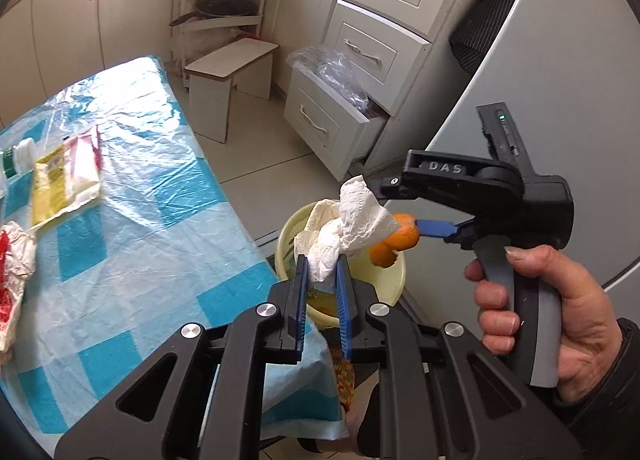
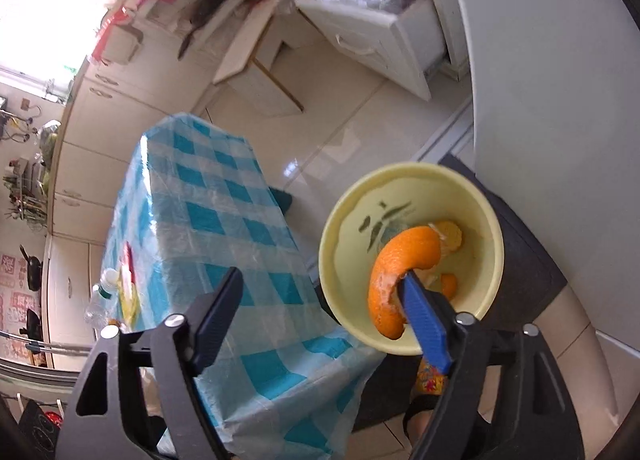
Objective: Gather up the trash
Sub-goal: 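Carry tissue and peel to the yellow bin and open both tools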
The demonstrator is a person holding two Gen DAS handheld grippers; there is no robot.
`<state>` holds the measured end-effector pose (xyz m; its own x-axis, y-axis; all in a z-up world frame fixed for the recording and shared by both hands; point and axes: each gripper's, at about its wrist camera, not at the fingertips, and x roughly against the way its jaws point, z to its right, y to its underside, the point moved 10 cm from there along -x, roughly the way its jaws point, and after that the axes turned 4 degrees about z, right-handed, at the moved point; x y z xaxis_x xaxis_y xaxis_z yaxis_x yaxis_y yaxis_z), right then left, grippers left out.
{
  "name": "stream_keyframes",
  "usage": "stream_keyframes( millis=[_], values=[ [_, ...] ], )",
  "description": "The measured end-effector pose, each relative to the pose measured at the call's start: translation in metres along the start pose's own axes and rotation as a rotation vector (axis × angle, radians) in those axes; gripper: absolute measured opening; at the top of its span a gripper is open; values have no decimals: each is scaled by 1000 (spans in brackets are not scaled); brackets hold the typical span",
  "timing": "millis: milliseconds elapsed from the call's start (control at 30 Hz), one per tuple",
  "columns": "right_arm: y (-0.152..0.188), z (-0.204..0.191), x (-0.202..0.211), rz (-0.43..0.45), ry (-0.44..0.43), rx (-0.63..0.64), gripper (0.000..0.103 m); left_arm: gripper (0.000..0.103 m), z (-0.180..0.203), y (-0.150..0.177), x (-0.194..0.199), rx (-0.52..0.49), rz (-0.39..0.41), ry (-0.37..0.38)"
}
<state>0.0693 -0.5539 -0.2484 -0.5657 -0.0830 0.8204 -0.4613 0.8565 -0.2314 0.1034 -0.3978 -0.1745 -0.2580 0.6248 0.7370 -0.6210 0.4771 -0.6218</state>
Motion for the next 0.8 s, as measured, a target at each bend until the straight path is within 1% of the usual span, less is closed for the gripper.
stream_keyframes(
  millis=[33, 133, 167, 200, 233, 267, 300, 333, 367, 467, 567, 633, 700, 733, 767, 800],
  values=[
    [3, 1, -9, -45, 5, -8, 85, 13, 4, -1, -6, 2, -7, 7],
    [14, 19, -32, -153, 35, -85, 85, 13, 11, -5, -18, 5, -16, 19],
    [19, 24, -38, -192, 39, -109, 86, 13, 13, -5, -21, 4, -18, 21],
    [25, 26, -44, -225, 25, -130, 87, 13, 14, -6, -23, 4, -20, 23],
    [30, 29, -48, -247, 21, -147, 87, 13, 14, -6, -25, 4, -23, 25],
    [31, 34, -49, -253, 37, -166, 87, 13, 14, -6, -27, 6, -27, 25],
    [28, 39, -44, -229, 49, -193, 87, 13, 14, -6, -29, 12, -32, 27],
    [21, 38, -36, -182, 36, -203, 87, 13, 14, -5, -32, 20, -37, 30],
    [12, 34, -25, -124, 31, -186, 87, 13, 13, -5, -36, 27, -48, 32],
    [-14, 7, 17, 75, -13, -101, 87, 13, 16, 0, -50, 38, -71, 36],
    [-34, -20, 65, 288, -8, 28, 87, 13, 22, 7, -70, 53, -105, 38],
    [-42, -34, 90, 394, -30, 76, 91, 13, 28, 8, -89, 67, -133, 42],
    [-47, -40, 109, 478, -33, 104, 91, 13, 32, 7, -111, 73, -166, 37],
    [-50, -41, 114, 500, -31, 107, 91, 19, 34, 6, -122, 75, -183, 33],
    [-51, -40, 118, 519, -31, 101, 91, 23, 36, 6, -130, 77, -200, 32],
    [-53, -39, 120, 531, -34, 91, 91, 32, 37, 5, -134, 81, -210, 30]
  ],
)
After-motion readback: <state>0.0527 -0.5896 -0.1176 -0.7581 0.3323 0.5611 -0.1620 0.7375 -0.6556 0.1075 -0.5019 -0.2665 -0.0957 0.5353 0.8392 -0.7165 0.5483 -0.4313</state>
